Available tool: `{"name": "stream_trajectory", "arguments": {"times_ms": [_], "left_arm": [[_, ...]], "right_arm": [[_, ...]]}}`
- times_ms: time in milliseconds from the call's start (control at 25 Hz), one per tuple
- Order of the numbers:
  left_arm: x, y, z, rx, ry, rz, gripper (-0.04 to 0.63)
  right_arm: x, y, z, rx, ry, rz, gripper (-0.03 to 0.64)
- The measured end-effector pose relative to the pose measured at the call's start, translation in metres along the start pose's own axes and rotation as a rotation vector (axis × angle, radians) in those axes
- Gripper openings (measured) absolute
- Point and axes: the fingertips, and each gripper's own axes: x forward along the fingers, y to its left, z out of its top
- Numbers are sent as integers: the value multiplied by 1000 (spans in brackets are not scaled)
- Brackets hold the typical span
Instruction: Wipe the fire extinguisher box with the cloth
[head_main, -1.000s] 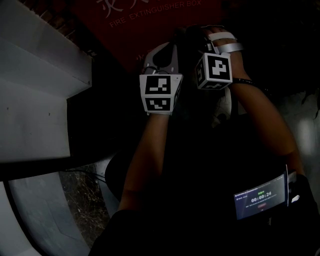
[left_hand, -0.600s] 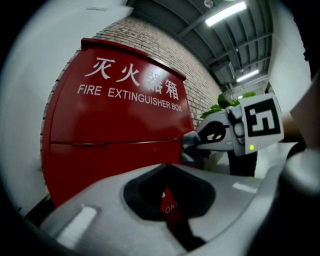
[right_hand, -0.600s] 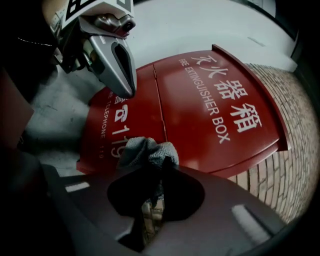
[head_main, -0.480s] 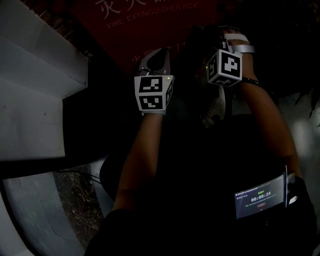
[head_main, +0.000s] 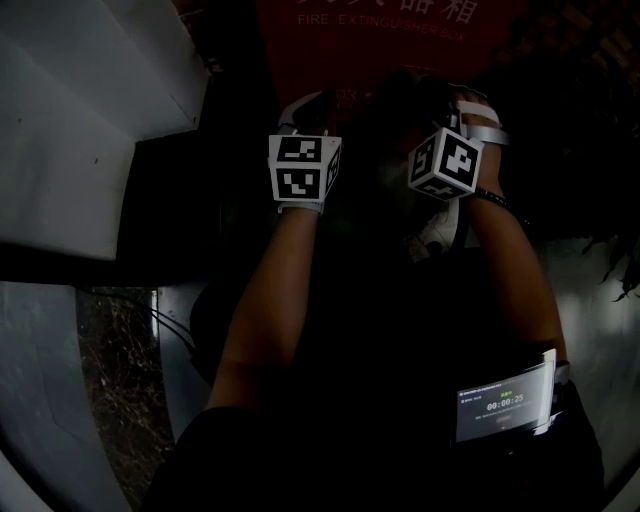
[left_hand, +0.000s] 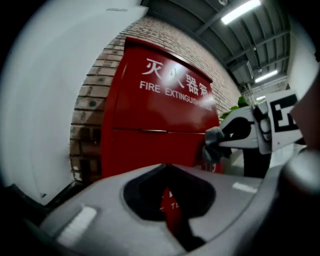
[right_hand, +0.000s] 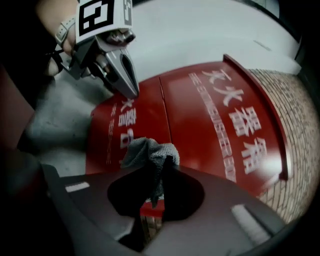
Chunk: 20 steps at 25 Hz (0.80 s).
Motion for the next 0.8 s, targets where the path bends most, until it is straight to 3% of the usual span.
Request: {"name": "stream_trajectory", "arguments": {"times_ms": [280, 480, 800], "left_arm": [[-44, 50, 2, 64, -1, 116, 3], [-52, 68, 7, 63, -12, 122, 3], [-40, 78, -3, -18, -20, 106, 3]], "right_arm": [[12, 23, 112, -58, -164, 48, 33], [23, 39, 170, -80, -229, 69, 33], [45, 52, 185, -99, -219, 123, 32]]}}
